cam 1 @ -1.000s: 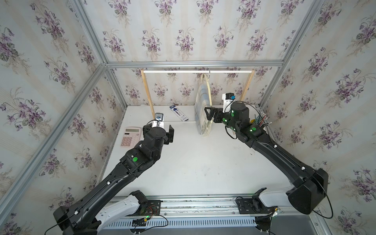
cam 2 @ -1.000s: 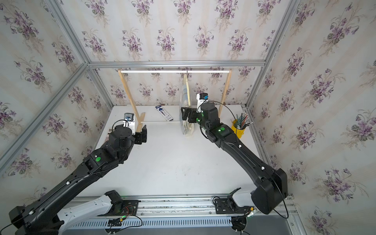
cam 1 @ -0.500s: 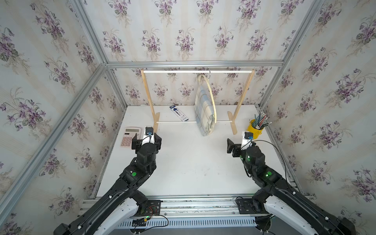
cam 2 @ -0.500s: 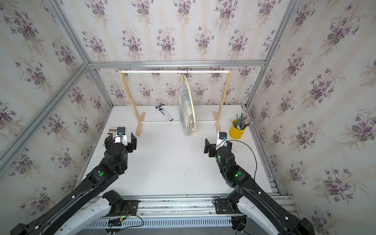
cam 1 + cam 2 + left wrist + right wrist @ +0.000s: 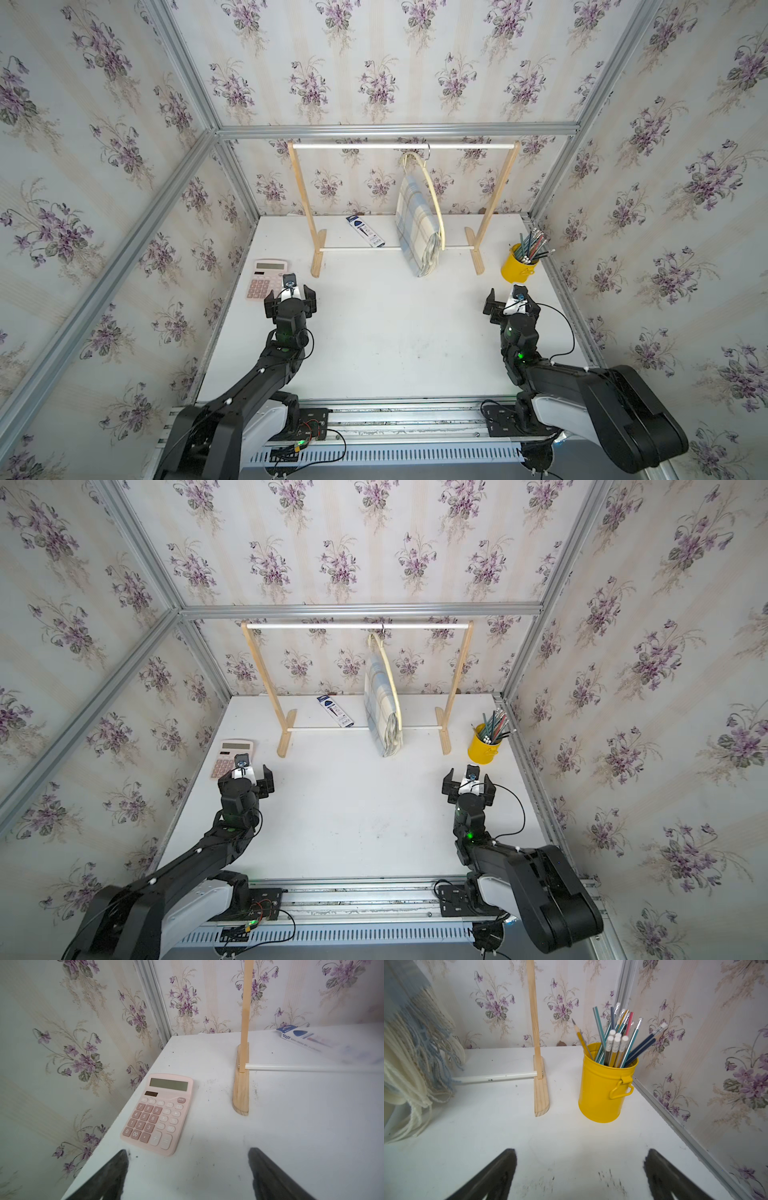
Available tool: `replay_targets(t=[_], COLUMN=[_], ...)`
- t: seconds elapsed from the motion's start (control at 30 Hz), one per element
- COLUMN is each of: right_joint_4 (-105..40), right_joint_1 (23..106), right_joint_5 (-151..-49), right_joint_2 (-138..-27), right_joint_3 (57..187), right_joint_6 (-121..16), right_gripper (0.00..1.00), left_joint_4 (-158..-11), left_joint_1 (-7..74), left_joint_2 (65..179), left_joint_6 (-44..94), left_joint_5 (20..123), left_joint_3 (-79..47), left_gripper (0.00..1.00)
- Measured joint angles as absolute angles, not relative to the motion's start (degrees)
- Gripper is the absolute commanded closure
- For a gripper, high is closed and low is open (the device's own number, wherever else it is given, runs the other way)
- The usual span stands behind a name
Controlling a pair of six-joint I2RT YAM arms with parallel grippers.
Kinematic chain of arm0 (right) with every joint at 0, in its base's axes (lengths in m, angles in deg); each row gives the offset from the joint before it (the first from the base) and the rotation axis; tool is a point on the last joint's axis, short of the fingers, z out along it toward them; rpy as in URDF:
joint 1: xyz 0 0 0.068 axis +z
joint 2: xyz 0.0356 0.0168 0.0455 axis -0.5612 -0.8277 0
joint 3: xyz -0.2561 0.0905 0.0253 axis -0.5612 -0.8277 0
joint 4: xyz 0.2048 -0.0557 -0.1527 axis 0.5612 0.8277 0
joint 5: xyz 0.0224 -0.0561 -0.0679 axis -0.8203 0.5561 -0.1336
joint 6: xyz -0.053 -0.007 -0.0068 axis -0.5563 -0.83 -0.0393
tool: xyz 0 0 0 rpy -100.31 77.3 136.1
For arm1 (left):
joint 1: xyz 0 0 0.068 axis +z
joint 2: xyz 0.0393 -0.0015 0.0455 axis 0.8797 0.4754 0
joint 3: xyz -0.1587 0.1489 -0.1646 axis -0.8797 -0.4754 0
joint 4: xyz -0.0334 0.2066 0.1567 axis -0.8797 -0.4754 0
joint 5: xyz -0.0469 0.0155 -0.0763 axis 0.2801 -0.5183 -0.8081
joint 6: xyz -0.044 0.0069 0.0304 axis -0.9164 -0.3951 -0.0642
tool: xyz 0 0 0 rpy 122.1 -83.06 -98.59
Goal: Hang the scarf on the hanger
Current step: Reset both arms
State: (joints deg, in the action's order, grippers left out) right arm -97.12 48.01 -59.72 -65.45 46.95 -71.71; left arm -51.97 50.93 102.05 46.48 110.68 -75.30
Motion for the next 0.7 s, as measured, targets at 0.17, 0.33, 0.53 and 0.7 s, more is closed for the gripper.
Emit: replay_targets(t=[0.17,0.33,0.53,0.7], right_joint_4=[-112.11,-111.78,-105.99,-104.99], right_joint_1=[42.13,39.26,36.33,36.33], right_joint_5=[-67.15,-75.06,-82.42,-83.95], right_joint_2=[-75.88,-82.69,-82.67,-82.72], right_joint_3=[46.90,55.58,58.16,57.90], right_joint_6=[-71.27,-71.09,-69.78,-69.54], right_gripper=[0.00,0.00,0.00,0.00], left_joint_4=[-37.94,-36.91,-38.51,-38.46], left_joint_1=[53.97,59.09,60.31,60.16], left_joint_2=[123.41,126.53,126.93,126.93], left_joint_6=[47.51,46.07,46.02,46.02], left_joint_5=[103.95,94.90,87.51,85.26], left_joint_3=[-71.96,-67.72,-66.80,-66.91], left_gripper=[0.08,0.08,0.08,0.08])
